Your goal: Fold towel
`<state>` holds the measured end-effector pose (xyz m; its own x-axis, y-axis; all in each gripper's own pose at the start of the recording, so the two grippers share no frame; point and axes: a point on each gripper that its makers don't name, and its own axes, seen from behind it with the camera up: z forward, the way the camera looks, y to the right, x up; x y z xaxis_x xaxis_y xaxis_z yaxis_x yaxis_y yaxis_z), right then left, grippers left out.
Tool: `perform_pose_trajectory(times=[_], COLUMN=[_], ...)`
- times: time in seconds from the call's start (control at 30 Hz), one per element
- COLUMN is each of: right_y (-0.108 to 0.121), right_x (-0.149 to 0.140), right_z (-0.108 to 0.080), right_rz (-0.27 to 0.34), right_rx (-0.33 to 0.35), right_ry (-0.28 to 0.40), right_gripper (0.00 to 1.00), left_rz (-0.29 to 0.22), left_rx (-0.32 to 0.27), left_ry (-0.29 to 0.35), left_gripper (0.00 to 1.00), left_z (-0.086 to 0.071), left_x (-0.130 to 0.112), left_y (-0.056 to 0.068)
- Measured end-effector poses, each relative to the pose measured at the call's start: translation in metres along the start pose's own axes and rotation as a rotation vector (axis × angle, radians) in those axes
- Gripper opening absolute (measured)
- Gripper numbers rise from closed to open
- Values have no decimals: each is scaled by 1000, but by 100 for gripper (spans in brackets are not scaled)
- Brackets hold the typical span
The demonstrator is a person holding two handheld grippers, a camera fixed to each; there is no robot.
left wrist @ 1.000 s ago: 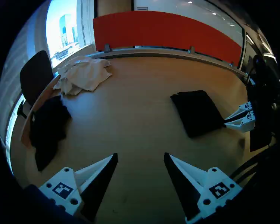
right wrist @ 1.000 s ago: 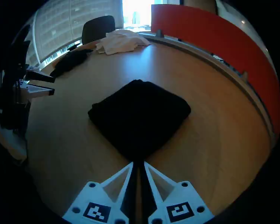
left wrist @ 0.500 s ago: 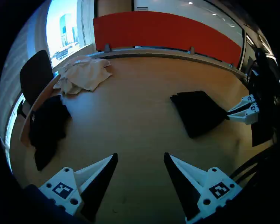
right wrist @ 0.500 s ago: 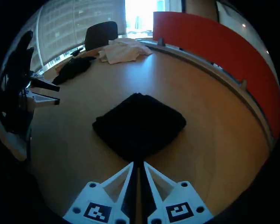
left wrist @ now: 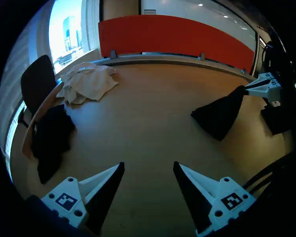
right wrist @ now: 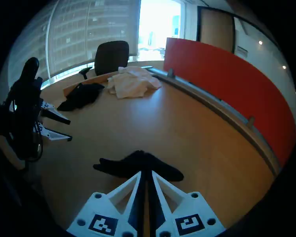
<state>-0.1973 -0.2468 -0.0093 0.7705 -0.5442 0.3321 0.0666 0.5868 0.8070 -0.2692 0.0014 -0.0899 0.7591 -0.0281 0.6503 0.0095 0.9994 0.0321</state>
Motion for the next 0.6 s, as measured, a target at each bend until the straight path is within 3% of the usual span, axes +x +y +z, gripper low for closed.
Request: perform_pose_trajectory(times=[0.3, 0.6], right_y=[27, 66], right_x=[34, 29], right_z=[-37, -80], right_rz=[24, 88], right_rx=[-50, -133], right_ry=[64, 86], right_gripper=[5, 5], left_rz=[9, 18], left_rx=[-6, -19], left_ry=[14, 23], left_gripper=[92, 92], left_z=[1, 2], left_x=[10, 17], left_y=[3, 10])
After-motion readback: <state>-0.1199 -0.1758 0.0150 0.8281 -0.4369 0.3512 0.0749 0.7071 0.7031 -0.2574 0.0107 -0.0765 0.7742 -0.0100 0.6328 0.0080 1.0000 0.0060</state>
